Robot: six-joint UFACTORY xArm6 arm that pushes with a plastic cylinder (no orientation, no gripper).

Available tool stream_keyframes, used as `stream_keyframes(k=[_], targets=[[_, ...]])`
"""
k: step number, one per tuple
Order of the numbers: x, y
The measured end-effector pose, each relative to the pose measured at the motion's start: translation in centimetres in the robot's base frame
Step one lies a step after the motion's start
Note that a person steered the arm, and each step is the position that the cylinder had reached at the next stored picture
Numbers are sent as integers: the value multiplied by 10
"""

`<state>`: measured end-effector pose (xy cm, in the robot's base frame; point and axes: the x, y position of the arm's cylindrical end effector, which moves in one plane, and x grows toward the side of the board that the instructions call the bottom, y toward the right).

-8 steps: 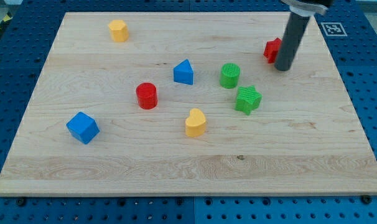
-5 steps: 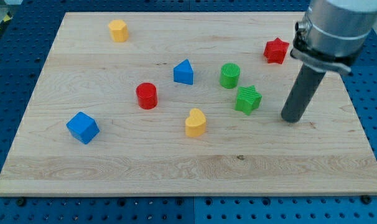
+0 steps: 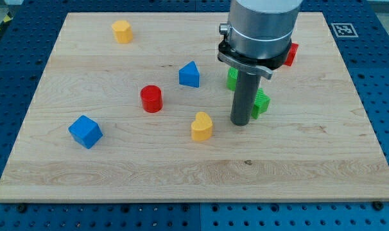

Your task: Slide the green star right to the green circle

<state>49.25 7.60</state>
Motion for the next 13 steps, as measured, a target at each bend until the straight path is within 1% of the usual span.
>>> stream_keyframes(k=[2,3,4,5,7,9,11,13], targets=[[-1,34],[-1,35],[-1,-6],[-14,-23],[-19,12],[-19,23],[-19,67],[-19,79]])
